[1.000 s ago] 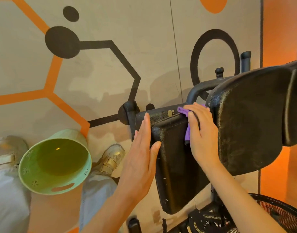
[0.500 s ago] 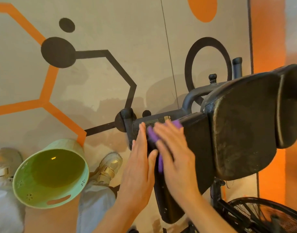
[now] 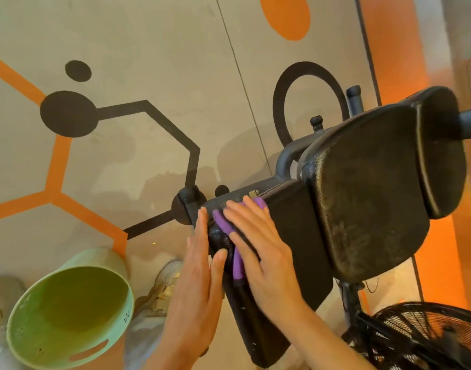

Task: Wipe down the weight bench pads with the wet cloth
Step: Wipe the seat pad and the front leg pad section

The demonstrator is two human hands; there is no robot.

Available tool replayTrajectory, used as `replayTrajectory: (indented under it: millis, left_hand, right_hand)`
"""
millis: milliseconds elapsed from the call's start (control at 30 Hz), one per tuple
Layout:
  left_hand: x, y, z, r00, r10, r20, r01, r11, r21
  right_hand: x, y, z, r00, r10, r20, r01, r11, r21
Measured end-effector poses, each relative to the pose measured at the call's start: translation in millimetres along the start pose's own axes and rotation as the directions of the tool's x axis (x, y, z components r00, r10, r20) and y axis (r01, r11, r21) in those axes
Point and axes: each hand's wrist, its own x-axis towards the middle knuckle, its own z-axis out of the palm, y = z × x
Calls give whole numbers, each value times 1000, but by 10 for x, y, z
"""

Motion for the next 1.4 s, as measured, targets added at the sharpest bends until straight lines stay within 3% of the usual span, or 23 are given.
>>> replayTrajectory:
  millis: [67,133,167,200,300,367,567,700,1000,1167,1233,1333,1400]
  left_hand:
    - [4,24,-18,999,-42,13,42,999,17]
    - [6,38,-21,998,-60,20,59,997,43]
    - [-4,43,-18,998,-63,21,62,997,44]
    - [-13,51,-15,998,-62,26,61,997,41]
    - [-16,24,-13,999,-29,24,29,999,24]
    - [-23,8,-35,1000,-15,25,15,1000,22]
    - [60,-30,-195,990,2,138,-19,993,118]
    - [168,-79,-271,974,34,226,-82,975,206]
    - [208,-111,-284,958,118,263,-154,980,124]
    - [253,-132,-262,956,112,270,-135,989,65]
    - [262,-154,-268,948,164,271,-182,982,44]
    - [337,-224,-276,929,260,262,-282,958,49]
    - [385,-235,-281,931,208,301,-222,975,14]
  right_hand:
    - [181,366,-232,993,60,-104,-70,993,-93]
    - [395,539,-401,892,291,-346,-316,949,-18]
    - [418,504,-348,833,381,-401,-395,917,49]
    - [381,380,-231,822,413,-392,-411,907,94]
    - [41,-25,61,967,177,-181,-168,984,64]
    - [-184,-21,71,996,64,-56,-60,996,61]
    - [-631,-4,307,913,310,-264,-296,951,91]
    - [-624,-14,327,902,314,-295,-304,949,80]
    - [-486,30,261,909,293,-297,-285,956,71]
    - [292,224,-8,823,283,-493,-330,944,-9]
    - [146,71,155,900,169,-401,-212,975,-64]
    - [-124,-87,248,989,-59,-133,46,994,-102]
    - [13,116,71,982,-10,-188,-29,979,-203]
